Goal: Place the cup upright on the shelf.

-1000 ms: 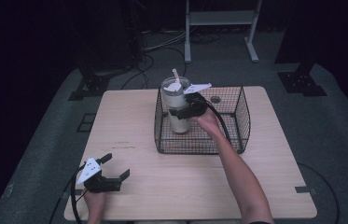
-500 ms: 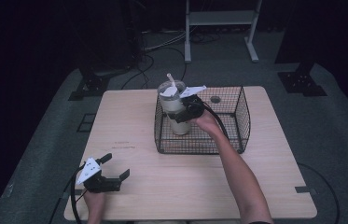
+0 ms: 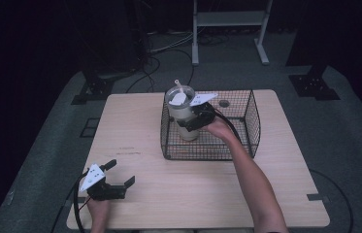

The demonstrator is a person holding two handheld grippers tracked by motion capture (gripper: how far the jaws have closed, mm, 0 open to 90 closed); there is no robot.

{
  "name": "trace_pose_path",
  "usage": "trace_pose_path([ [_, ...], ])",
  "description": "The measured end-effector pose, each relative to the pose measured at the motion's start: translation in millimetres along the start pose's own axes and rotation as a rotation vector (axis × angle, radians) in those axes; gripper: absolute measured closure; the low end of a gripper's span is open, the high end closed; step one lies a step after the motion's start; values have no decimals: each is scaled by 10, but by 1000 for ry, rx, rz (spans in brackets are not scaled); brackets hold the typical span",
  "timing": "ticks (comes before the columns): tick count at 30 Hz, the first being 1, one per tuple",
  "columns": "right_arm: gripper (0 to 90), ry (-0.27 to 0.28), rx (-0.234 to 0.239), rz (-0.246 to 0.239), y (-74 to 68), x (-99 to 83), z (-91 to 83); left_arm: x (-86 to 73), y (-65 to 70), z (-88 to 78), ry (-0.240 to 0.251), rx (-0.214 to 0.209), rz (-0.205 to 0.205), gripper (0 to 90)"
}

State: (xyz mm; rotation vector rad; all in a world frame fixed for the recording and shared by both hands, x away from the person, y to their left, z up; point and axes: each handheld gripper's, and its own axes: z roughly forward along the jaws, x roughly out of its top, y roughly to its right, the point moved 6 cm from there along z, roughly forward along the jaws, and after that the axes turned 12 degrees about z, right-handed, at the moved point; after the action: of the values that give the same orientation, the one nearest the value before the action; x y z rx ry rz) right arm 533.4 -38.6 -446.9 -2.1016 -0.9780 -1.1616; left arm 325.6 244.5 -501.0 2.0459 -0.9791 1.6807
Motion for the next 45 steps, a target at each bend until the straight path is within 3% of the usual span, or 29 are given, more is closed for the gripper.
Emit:
trace_pose_path([
  [9,87,36,19,28,77,-66,-71,-1,2,2,0,-1,1,0],
  [45,88,6,20,38,115,-131,-222,-3,3,0,-2,-3,0,0],
])
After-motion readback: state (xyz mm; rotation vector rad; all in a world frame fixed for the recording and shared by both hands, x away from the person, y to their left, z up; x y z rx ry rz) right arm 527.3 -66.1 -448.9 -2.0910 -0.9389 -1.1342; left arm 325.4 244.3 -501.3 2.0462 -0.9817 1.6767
